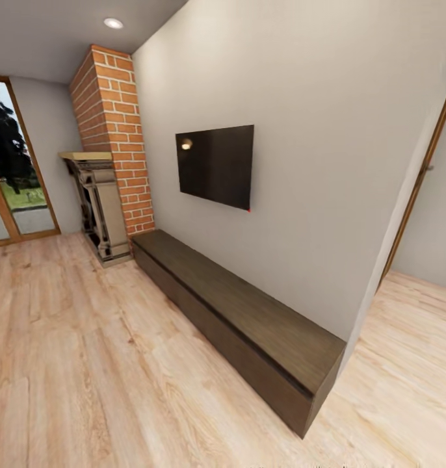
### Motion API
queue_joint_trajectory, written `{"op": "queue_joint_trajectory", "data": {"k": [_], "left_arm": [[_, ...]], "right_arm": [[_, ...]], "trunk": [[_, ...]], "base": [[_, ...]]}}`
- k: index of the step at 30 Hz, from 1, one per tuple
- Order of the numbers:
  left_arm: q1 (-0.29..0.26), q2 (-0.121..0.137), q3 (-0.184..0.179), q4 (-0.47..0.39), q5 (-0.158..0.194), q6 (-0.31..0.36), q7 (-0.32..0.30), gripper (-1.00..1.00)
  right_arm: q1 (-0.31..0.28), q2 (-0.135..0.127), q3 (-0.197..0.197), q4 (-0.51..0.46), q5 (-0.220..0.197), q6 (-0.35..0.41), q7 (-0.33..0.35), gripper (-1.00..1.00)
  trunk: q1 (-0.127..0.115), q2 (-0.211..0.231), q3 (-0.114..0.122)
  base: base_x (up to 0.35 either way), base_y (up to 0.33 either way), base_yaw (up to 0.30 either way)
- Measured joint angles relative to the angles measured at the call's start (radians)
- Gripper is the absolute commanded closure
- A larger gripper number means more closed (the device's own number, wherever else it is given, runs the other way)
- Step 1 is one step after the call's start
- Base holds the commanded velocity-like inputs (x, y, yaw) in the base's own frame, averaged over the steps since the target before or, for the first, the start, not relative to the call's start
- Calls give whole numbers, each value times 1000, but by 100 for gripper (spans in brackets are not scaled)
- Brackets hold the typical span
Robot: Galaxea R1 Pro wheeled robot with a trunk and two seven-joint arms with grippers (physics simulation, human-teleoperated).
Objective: In the kitchen, take the popcorn bag from the countertop, put it into the microwave, and heat it until the popcorn is cooked so the cooked popcorn ends up inside the bag.
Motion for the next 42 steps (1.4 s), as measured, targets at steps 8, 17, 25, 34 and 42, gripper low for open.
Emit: {"op": "queue_joint_trajectory", "data": {"k": [8,17,25,34,42], "left_arm": [[0,0,0,0,0,0,0,-100],[0,0,0,0,0,0,0,-100],[0,0,0,0,0,0,0,-100],[0,2,2,0,1,0,1,-100],[0,55,44,1,148,-35,4,-100]], "right_arm": [[1,0,0,1,-1,-9,1,-100],[1,0,0,2,-2,-11,3,-100],[1,0,0,2,-2,-11,3,-100],[0,0,0,2,-2,-12,4,-100],[1,0,0,2,-2,-12,3,-100]], "trunk": [[0,0,0],[0,0,0],[0,0,0],[0,0,2],[0,0,4]], "base": [[0,0,-296],[0,0,-296],[0,0,-296],[0,0,-296],[0,0,-296]]}}
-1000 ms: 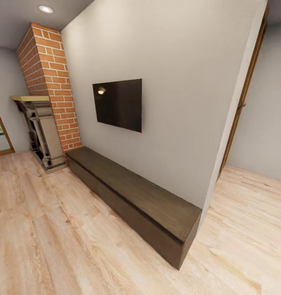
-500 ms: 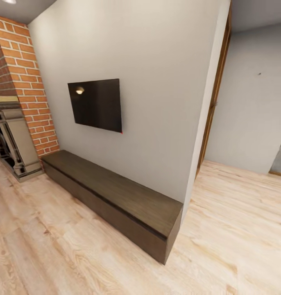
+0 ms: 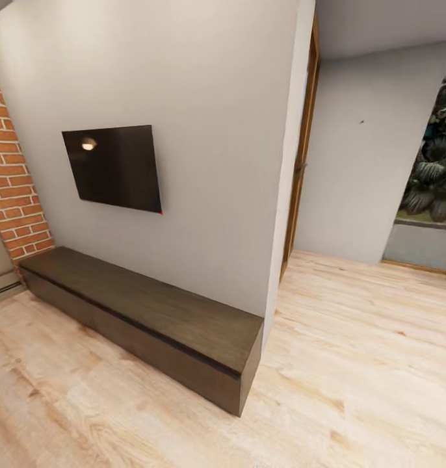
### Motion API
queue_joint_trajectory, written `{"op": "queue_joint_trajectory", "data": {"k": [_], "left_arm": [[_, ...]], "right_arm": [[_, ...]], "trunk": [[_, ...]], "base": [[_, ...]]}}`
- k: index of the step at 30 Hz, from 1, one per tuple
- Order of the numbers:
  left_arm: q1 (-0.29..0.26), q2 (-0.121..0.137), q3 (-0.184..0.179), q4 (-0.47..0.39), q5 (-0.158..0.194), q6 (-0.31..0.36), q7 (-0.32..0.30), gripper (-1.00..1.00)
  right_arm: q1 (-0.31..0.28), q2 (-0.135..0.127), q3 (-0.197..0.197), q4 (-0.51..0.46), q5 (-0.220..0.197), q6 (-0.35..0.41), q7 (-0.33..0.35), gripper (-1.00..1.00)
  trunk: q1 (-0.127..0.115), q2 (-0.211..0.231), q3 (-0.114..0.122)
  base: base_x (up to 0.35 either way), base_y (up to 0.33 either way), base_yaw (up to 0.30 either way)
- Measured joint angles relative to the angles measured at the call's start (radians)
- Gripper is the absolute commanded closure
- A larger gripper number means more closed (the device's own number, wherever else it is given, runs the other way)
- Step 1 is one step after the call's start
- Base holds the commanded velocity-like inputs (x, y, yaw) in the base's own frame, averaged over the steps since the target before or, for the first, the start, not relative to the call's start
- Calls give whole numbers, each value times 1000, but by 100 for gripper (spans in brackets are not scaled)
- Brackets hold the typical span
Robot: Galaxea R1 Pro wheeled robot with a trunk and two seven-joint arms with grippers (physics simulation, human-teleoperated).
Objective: In the kitchen, take the popcorn bag from the countertop, put it into the microwave, and heat it until the popcorn is cooked so the cooked popcorn ends up inside the bag.
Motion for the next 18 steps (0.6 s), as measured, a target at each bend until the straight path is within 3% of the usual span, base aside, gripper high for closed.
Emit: {"op": "queue_joint_trajectory", "data": {"k": [4,18], "left_arm": [[0,4,1,0,20,-4,0,-100],[0,4,-3,0,20,-5,-1,-100]], "right_arm": [[0,0,0,0,0,0,0,-100],[0,0,0,0,0,0,0,-100]], "trunk": [[0,0,1],[0,0,7]], "base": [[0,0,-296],[0,0,-296]]}}
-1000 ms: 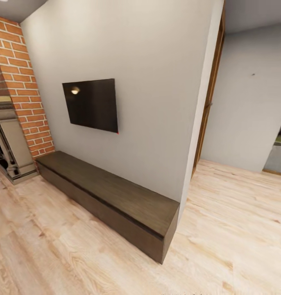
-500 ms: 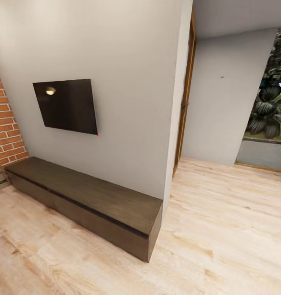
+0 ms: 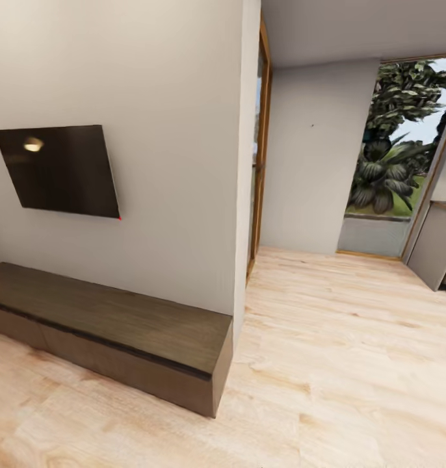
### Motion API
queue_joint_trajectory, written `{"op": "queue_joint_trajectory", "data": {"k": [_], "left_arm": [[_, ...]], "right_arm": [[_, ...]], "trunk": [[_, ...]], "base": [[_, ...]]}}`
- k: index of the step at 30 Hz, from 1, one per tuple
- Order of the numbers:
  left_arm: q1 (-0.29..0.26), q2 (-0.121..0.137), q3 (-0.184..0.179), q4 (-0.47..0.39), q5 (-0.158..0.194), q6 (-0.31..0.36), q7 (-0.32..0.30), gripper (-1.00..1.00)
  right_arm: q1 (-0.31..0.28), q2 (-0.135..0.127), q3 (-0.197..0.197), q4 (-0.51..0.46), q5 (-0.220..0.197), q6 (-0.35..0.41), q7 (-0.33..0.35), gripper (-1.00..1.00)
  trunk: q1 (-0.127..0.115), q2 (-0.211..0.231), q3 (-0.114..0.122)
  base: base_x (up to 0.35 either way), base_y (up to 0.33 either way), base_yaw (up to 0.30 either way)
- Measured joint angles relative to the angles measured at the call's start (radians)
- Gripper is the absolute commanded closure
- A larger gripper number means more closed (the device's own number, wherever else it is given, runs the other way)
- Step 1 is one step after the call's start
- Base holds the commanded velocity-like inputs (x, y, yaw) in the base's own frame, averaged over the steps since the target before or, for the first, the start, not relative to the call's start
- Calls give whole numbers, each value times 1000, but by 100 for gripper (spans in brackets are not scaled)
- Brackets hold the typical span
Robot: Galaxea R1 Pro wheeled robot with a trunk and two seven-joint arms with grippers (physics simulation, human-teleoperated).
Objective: In the kitchen, take the popcorn bag from the countertop, put it into the microwave, and heat it until the popcorn is cooked so the cooked popcorn ends up inside the bag.
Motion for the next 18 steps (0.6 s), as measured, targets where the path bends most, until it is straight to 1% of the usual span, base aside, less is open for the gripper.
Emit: {"op": "queue_joint_trajectory", "data": {"k": [18], "left_arm": [[0,-1,0,0,0,-1,0,-100]], "right_arm": [[0,0,0,0,-1,0,0,-100]], "trunk": [[0,0,8]], "base": [[0,0,-296]]}}
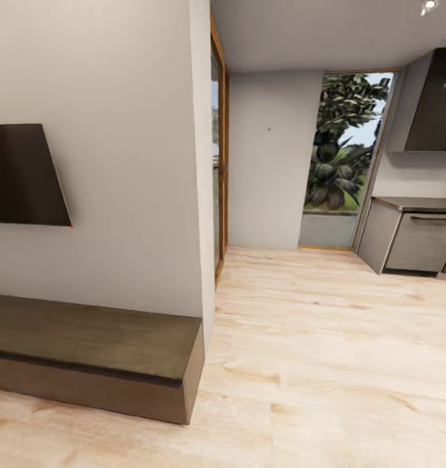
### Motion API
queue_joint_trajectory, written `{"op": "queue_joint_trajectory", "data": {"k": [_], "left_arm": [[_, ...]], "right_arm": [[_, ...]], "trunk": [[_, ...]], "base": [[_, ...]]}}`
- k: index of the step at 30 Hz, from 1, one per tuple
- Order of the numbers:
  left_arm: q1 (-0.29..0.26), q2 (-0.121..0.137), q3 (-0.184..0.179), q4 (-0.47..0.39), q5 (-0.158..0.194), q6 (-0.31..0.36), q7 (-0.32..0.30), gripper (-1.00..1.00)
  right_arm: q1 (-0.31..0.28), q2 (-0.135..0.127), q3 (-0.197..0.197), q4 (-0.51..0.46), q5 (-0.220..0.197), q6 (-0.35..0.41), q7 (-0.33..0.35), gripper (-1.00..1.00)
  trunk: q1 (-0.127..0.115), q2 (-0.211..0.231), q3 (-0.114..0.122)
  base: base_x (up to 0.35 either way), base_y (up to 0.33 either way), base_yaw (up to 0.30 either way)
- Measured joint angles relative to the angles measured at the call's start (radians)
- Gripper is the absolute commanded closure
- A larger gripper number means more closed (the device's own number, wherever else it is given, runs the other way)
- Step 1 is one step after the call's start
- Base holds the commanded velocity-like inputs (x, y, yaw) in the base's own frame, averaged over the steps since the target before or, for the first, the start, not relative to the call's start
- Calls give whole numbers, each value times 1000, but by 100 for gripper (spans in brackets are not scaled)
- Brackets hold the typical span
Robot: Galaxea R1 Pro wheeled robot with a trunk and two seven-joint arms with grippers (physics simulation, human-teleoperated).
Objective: In the kitchen, take the popcorn bag from the countertop, put it into the microwave, and heat it until the popcorn is cooked so the cooked popcorn ends up inside the bag.
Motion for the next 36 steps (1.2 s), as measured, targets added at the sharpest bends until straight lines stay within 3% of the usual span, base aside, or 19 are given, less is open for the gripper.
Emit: {"op": "queue_joint_trajectory", "data": {"k": [36], "left_arm": [[0,-3,-3,0,-8,0,-1,-100]], "right_arm": [[0,0,0,0,0,0,0,-100]], "trunk": [[0,0,18]], "base": [[0,0,-296]]}}
